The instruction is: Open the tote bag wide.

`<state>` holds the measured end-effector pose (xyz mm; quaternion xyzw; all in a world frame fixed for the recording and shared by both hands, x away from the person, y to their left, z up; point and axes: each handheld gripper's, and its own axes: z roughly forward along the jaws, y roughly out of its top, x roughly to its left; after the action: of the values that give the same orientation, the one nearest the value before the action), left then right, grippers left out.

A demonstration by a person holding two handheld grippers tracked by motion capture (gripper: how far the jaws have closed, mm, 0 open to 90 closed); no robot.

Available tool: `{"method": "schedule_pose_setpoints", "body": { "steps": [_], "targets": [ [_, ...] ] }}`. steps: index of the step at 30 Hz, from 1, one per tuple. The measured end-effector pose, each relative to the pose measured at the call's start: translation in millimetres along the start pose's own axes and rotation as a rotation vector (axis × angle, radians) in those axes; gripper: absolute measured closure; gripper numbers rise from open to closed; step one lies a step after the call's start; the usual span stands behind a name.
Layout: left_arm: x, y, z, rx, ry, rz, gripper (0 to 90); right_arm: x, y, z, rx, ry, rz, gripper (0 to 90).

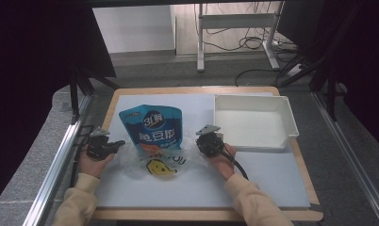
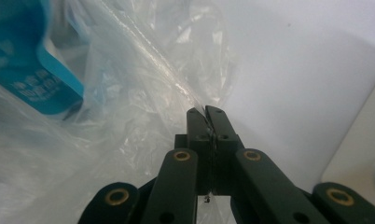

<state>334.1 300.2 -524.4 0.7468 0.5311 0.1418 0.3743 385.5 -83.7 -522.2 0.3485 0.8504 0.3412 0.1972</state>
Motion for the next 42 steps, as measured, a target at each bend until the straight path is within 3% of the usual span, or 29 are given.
{"method": "schedule_pose_setpoints", "body": {
  "steps": [5, 11, 21, 25, 27, 31, 35, 39, 42],
  "targets": [
    [1.7, -7.1, 9.4, 0.03, 0.005, -0.003, 87.0, -2.4, -6.1, 7.3, 0.021, -0.002, 0.005, 88.4],
    [0.5, -13.6, 16.5, 0.048, 0.018, 0.003, 86.9, -3.6, -8.1, 7.6, 0.007, 0.003, -0.001, 88.4],
    [-0.2, -16.8, 17.5, 0.035, 0.02, 0.0, 86.7, -4.1, -10.1, 7.4, -0.006, 0.004, 0.006, 87.5],
    [0.3, -16.4, 17.6, 0.037, 0.016, -0.004, 86.5, -6.4, -9.3, 5.1, -0.004, 0.029, 0.015, 77.9],
    [0.0, -16.2, 17.5, 0.038, 0.017, -0.005, 86.4, -9.5, -6.9, -3.0, -0.025, 0.06, 0.019, 70.4],
    [0.3, -15.8, 17.6, 0.039, 0.014, -0.007, 86.1, -9.1, 4.4, -35.8, -0.157, 0.119, 0.028, 60.8],
    [-0.1, -16.0, 17.5, 0.039, 0.015, -0.005, 86.0, -4.2, 15.3, -68.3, -0.262, 0.15, 0.029, 59.7],
    [0.6, -15.8, 17.7, 0.039, 0.011, -0.006, 85.9, 6.7, 20.7, -86.6, -0.289, 0.214, 0.004, 60.1],
    [0.5, -15.9, 17.6, 0.039, 0.012, -0.005, 85.9, 19.1, 21.9, -86.8, -0.277, 0.261, -0.017, 58.6]
  ]
}}
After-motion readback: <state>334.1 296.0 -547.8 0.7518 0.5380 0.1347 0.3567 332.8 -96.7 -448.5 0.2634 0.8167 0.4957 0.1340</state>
